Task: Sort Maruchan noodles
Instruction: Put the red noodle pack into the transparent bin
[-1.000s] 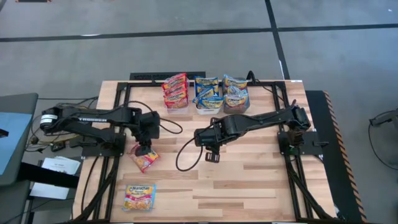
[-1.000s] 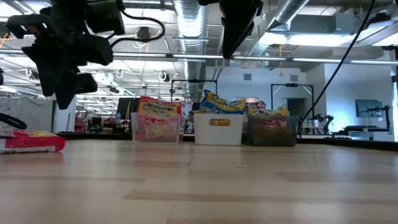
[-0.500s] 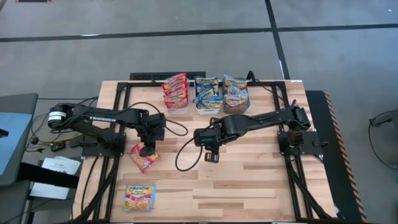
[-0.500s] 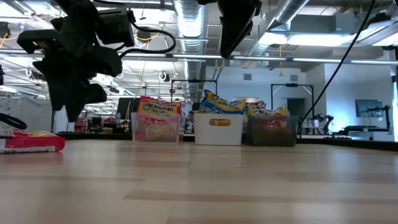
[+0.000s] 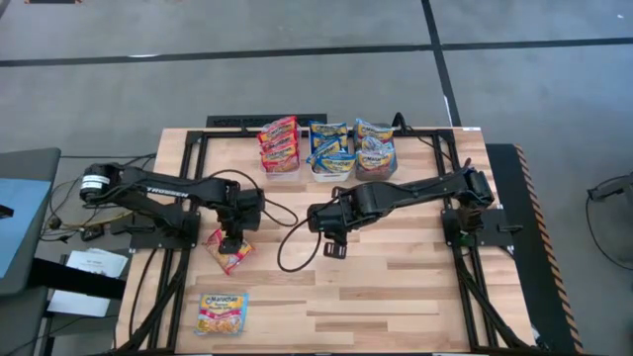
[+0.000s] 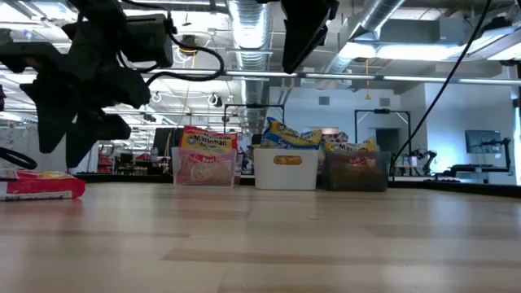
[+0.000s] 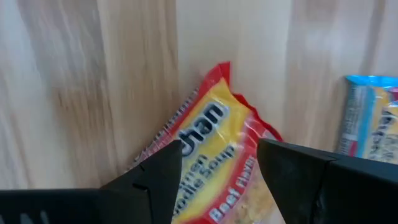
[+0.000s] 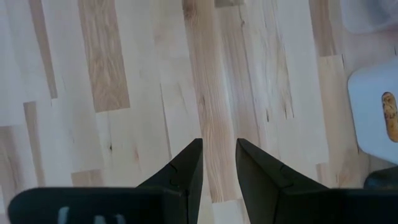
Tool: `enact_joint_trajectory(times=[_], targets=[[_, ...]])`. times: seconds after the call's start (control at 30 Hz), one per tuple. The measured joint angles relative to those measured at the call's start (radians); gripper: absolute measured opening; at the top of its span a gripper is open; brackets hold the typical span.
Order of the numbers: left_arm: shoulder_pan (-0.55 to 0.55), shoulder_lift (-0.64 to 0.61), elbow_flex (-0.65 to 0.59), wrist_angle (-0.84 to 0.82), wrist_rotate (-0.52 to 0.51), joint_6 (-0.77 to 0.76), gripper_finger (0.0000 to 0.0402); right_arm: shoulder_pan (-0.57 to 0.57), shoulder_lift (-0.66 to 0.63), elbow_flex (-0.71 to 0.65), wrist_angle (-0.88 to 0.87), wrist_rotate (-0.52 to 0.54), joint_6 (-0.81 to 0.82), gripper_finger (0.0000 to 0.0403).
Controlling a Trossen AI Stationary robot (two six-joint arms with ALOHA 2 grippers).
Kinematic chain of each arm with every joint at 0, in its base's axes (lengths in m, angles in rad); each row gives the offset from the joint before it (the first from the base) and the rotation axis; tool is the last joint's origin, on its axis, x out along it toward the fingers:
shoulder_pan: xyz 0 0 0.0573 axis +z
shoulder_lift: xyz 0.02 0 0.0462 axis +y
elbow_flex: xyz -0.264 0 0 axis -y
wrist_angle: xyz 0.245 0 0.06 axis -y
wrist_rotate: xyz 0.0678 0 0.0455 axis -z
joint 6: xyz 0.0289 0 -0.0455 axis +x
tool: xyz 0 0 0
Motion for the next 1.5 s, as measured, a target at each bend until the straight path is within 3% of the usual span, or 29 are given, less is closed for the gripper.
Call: enact_joint_trajectory(times=[0.23, 0.73, 1.33, 1.5], targets=[[-0.008, 0.042, 0.0, 0.02, -0.045, 0.004, 0.0196, 0.005, 0.0, 0.0, -0.002, 0.0, 0.0, 0.0121], [-0.023, 0.234, 0.007, -0.002, 0.021, -0.041, 0.0191, 0.02, 0.0, 0.0, -0.004, 0.0, -0.006, 0.0121], [-0.024, 0.238, 0.001, 0.062, 0.153, -0.036, 0.0017, 0.016, 0.0, 0.0, -0.004, 0.002, 0.013, 0.0121], [-0.024, 0.239, 0.02, 0.057, 0.151, -0.009, 0.0003, -0.003, 0.0, 0.0, -0.008, 0.003, 0.033, 0.0121]])
